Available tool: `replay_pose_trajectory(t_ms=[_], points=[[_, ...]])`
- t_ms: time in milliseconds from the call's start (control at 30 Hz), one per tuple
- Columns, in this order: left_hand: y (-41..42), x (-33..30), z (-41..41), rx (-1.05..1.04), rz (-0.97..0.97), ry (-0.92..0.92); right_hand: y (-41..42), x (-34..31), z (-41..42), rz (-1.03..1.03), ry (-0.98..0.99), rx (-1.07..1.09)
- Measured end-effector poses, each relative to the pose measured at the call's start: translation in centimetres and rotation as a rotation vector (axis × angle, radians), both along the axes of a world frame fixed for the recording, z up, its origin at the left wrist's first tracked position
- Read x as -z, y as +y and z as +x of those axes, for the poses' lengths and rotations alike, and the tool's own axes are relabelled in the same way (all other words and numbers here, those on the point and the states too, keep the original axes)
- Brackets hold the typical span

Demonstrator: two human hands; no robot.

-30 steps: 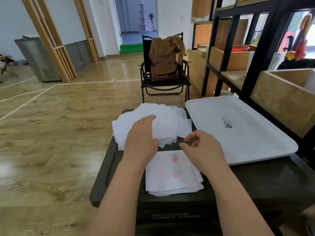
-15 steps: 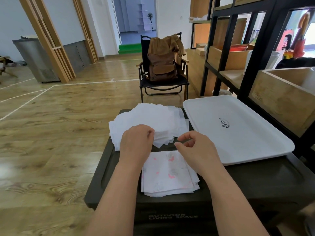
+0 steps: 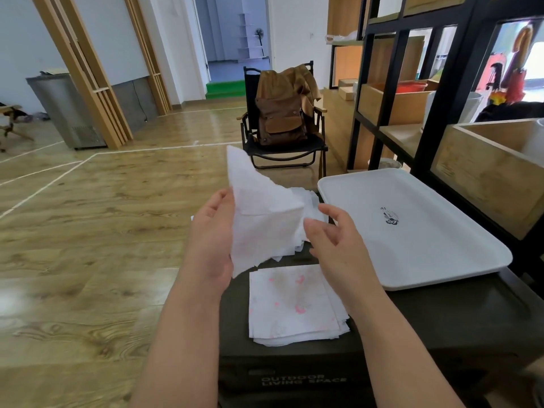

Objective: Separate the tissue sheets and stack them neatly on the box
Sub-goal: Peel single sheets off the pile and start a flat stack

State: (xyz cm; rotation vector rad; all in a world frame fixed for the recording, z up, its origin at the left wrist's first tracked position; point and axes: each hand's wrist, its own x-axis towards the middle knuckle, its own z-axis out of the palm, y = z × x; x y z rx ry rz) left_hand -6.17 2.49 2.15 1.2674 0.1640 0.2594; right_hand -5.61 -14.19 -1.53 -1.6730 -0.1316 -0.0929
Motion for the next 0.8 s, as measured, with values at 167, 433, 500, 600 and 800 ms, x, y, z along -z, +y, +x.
replay_pose_trajectory(t_ms=[167,433,500,600,800], points=[[0.7,0.3,-0.1,0.075,-0.144,0.064,0.4,-0.4,-0.7,0.19,-0.009,-0.125],[1.9,1.5,-0.1,-0.129,0.394,0.083,0.7,-0.1,-0.8,0.002,-0.165,-0.001],[2.4,1.7,-0.4,-0.049,0.532,0.003,0.5,0.0,-0.6,-0.02,-0.184,0.001],[2.4,1.5,-1.0,0.071,0.608,-0.084,0.3,0.2,-0.3,-0.061,-0.19,0.001],[2.1,1.2,-1.0,0.057,0.705,-0.066,-0.5,0.3,0.1,-0.064,-0.117,-0.053]])
